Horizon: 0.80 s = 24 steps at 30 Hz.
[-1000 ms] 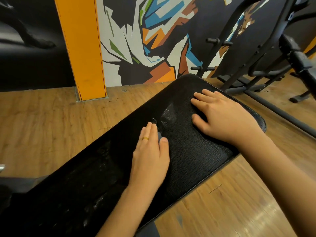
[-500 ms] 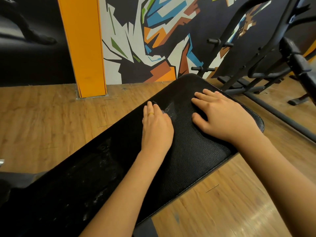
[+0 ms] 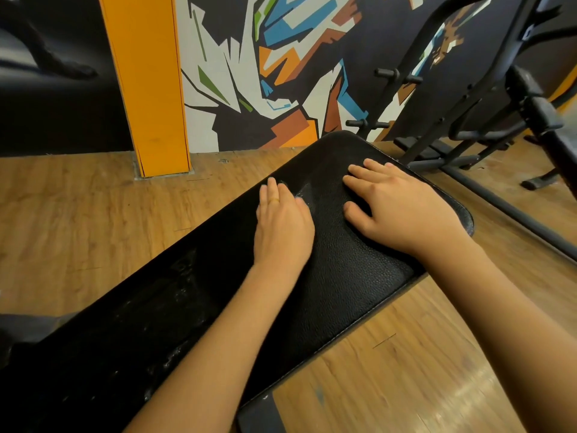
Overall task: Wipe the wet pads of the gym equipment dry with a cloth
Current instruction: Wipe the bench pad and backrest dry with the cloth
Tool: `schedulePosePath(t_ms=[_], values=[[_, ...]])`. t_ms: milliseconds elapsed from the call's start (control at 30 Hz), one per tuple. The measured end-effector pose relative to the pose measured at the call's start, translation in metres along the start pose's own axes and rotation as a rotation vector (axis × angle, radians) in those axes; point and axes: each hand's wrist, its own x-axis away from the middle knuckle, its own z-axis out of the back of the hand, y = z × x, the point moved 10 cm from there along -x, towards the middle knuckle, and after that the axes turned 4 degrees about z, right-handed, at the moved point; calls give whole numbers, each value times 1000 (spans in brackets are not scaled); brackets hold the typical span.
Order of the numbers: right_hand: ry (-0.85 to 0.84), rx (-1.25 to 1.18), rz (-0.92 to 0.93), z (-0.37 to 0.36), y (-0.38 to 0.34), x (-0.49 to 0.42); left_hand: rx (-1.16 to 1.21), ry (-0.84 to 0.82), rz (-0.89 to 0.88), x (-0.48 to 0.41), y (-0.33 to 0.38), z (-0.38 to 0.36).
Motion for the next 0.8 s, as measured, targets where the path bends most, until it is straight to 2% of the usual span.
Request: schedulePosePath(t_ms=[134,367,568,801], values=[[4,-10,6,2,0,0,-37,-25,-36,-2,5,3],[-11,3,7,-2,2,-2,0,-78,-165,82,-1,0],[-15,3,6,-1,2,-3,-24,-79,-165,45,1,-3],[-16,20,27,-2,0,-2,-109,-212,-534,69,5,1]])
